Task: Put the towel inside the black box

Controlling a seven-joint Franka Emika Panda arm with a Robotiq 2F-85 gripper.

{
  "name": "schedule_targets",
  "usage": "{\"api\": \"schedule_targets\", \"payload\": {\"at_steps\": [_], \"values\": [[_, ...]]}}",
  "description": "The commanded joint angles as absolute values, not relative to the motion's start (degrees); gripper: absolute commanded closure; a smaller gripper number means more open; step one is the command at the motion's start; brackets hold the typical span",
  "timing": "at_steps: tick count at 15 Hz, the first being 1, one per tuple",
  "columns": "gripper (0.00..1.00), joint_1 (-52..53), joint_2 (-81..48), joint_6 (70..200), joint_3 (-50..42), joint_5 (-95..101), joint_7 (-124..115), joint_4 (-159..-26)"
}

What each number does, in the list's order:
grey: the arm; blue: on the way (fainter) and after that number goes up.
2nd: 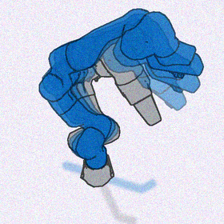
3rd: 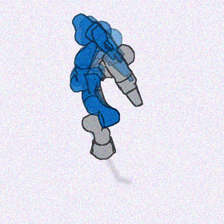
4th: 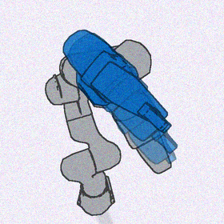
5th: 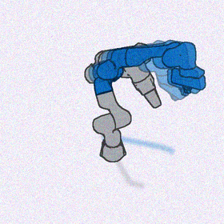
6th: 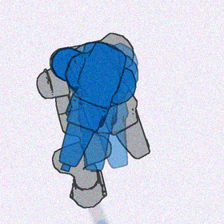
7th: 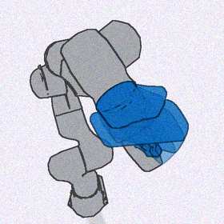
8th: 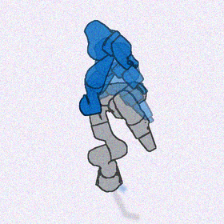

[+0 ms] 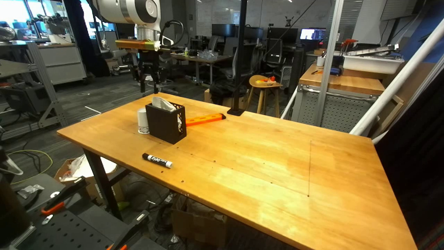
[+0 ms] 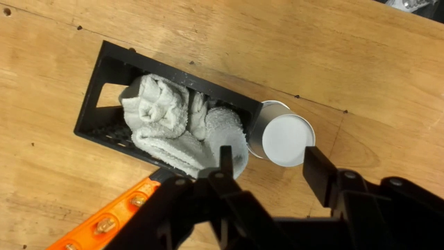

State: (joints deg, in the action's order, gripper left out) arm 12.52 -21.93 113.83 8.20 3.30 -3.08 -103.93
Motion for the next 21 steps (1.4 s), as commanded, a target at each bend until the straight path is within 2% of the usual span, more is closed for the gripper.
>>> {"api": "schedule_targets", "payload": {"at_steps": [1, 2, 6, 7, 8, 11, 12, 15, 17, 21], "values": [[0.28, 12.2, -23.4, 113.4, 8.0, 4.0, -2.2, -102.1], [0.34, 12.2, -23.6, 113.5, 7.9, 3.9, -2.2, -102.1], [0.42, 12.0, -24.2, 113.6, 7.8, 3.8, -2.1, -102.0], [0.62, 12.0, -24.4, 113.6, 7.8, 3.8, -2.0, -101.9], [0.65, 11.9, -24.5, 113.6, 7.8, 3.8, -2.0, -101.9], [0.90, 11.8, -24.8, 113.6, 7.7, 3.7, -1.9, -101.7], [0.94, 11.7, -24.9, 113.5, 7.6, 3.7, -1.9, -101.6], [1.00, 11.6, -24.9, 113.5, 7.5, 3.7, -1.8, -101.6], [0.96, 11.6, -24.9, 113.5, 7.4, 3.7, -1.9, -101.7], [0.96, 11.3, -24.6, 113.5, 7.1, 3.8, -1.9, -102.0]]}}
